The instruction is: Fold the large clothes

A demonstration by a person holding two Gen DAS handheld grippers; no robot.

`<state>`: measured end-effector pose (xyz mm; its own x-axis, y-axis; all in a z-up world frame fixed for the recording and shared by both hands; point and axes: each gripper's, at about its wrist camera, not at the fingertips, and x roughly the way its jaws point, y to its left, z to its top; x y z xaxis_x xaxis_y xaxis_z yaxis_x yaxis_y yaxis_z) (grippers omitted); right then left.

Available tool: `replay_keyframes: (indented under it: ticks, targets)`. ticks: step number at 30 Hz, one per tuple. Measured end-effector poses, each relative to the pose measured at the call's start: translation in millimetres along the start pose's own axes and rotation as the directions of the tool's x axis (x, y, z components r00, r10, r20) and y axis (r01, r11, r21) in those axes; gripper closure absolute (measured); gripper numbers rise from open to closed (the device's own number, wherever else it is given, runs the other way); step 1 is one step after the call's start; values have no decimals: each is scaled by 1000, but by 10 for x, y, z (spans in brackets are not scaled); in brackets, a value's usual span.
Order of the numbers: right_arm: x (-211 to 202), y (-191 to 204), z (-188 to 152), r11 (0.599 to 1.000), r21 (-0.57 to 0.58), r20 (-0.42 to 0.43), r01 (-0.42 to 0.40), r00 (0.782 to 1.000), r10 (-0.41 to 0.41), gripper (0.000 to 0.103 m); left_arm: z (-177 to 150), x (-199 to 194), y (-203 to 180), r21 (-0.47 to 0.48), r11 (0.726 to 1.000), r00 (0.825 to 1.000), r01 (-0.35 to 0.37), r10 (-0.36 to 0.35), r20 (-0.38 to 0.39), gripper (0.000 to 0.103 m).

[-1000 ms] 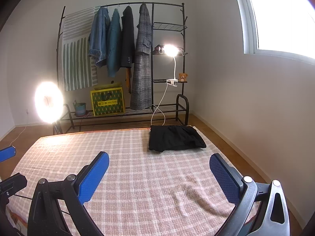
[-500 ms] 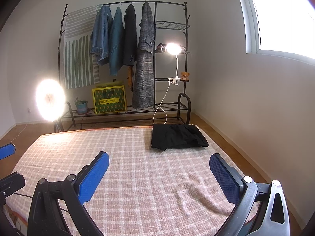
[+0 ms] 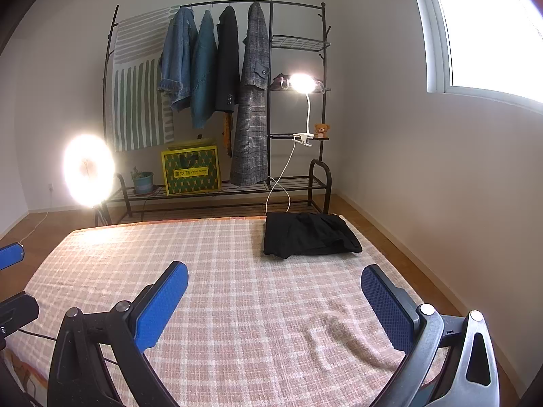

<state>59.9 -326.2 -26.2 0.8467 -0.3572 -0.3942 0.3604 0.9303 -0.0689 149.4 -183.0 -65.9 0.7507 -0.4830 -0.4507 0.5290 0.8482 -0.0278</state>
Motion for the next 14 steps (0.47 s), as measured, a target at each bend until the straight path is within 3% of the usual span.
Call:
replay_keyframes:
  ticks: [14]
  targets:
    - [27,13,-9,1000,-8,-1,-3,1000,3,0,44,-104,-59,7,1000,1000,-3,3,25,0]
